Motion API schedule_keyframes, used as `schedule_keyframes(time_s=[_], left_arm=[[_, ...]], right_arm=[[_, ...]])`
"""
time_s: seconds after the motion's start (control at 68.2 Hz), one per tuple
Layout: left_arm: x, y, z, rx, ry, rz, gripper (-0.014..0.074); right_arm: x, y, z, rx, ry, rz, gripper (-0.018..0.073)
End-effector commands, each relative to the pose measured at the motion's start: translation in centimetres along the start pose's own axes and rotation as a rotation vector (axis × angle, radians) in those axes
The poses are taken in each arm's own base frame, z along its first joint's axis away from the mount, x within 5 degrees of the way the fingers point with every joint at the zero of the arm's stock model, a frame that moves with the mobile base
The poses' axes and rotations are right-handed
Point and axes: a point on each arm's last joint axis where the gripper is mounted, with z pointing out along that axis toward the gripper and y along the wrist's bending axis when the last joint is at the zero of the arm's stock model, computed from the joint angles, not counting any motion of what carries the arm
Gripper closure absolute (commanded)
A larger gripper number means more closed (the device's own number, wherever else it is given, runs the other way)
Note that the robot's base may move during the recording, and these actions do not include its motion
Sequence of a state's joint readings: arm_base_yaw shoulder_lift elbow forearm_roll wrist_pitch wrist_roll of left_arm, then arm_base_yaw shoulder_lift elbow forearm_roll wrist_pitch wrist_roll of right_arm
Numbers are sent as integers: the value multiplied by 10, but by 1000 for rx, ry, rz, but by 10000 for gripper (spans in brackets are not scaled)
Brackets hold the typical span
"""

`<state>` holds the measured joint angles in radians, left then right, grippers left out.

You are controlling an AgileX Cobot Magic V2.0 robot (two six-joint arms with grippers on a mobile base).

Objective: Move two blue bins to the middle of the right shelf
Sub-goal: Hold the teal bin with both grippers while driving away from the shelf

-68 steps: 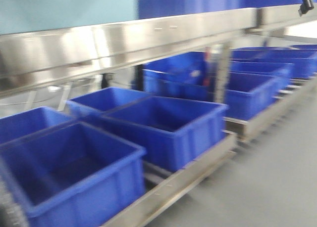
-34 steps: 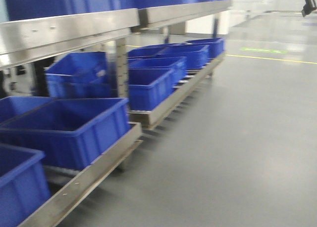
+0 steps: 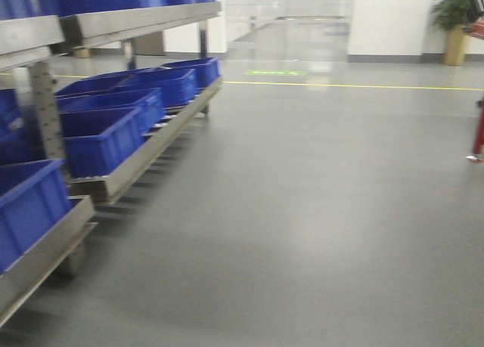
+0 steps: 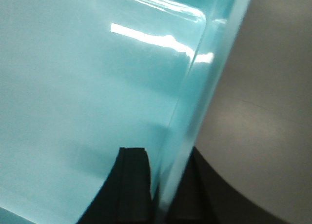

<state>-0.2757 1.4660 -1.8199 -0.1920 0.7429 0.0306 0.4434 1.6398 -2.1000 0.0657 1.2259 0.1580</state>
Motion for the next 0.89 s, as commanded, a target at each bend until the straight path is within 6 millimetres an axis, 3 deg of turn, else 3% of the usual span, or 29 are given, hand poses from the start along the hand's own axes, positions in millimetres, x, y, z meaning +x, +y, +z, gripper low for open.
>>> schedule_keyframes(time_s=[0.0,0.88], left_arm=[[-15,-5,-12,37,-120,-50,707],[-15,-5,-12,37,-120,-50,707]], right_arm=[[-3,0,-11,1,-35,-31,712],[-3,0,-11,1,-35,-31,712]])
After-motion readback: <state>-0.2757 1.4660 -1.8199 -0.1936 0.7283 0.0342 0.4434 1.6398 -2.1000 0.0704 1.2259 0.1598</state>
